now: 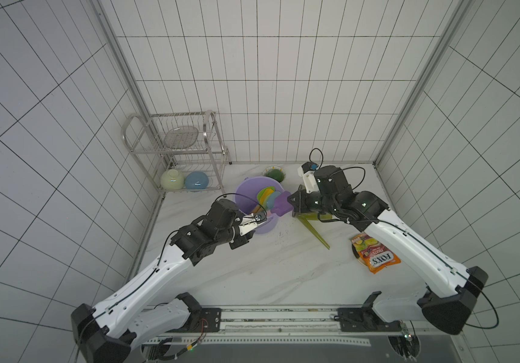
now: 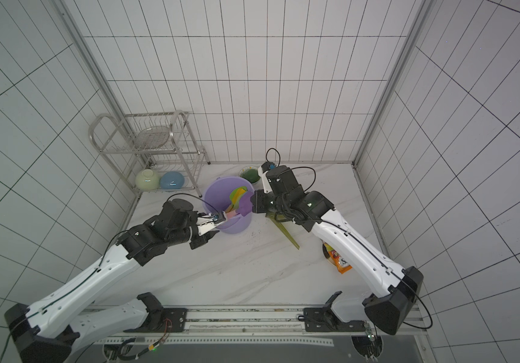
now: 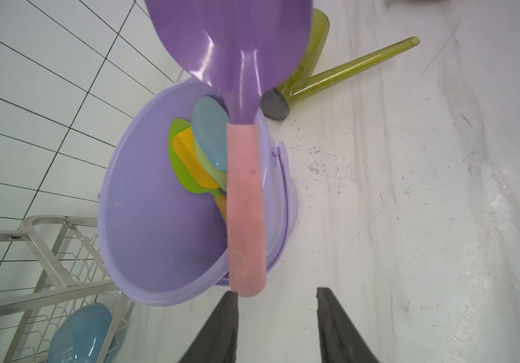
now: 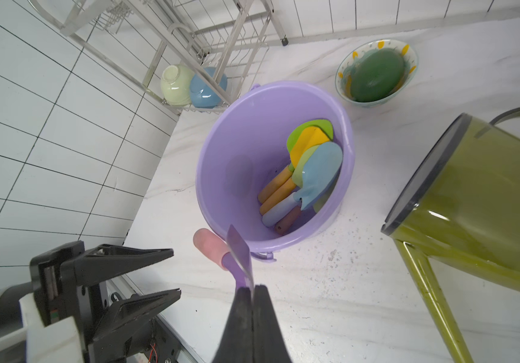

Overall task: Organize the gardening tools
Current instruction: Place the gardening tool in the container.

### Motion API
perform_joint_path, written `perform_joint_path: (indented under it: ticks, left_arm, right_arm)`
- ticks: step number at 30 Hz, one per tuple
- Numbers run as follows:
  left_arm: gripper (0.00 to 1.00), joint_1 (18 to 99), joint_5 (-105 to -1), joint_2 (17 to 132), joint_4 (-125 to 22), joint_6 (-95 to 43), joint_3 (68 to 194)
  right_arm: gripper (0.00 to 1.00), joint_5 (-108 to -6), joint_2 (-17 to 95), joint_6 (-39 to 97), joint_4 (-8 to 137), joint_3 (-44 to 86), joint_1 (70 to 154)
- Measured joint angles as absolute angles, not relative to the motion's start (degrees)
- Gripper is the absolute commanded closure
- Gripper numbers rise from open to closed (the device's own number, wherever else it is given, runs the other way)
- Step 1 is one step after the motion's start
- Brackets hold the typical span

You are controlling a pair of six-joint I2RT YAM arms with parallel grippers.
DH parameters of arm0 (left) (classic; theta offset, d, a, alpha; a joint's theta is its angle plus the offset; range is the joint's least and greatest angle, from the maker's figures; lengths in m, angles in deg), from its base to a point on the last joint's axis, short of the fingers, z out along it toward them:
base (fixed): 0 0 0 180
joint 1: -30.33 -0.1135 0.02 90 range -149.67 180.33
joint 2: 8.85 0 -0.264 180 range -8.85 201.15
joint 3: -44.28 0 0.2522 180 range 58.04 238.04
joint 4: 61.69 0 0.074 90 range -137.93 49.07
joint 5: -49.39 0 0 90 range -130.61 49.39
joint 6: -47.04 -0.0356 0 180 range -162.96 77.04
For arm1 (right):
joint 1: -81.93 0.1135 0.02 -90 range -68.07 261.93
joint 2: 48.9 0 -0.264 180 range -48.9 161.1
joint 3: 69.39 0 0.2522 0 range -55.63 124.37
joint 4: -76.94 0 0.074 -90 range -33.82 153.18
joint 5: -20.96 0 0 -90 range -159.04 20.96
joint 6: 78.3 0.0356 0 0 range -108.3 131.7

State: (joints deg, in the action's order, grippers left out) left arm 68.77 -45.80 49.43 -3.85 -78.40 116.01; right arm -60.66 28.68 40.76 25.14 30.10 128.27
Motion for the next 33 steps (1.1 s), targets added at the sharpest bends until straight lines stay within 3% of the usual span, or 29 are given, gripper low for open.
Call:
perform_joint_path:
  ticks: [8,19,33]
  left_arm:
    - [0.57,68.7,-53.5,48.3,0.5,-80.3,116.1]
    - [0.58,68.7,-59.1,48.3,2.3,-81.4,113.2]
    - [0.58,68.8,-60.3,47.6,2.2,-81.5,110.7]
  right_arm:
    - [1.0,-63.8,32.4,36.1,19.8,42.1,127.1]
    - [1.0,-74.8,48.4,28.5,9.7,57.9,130.2]
    - [1.0,-77.4,61.4,25.4,8.4,62.3,132.8]
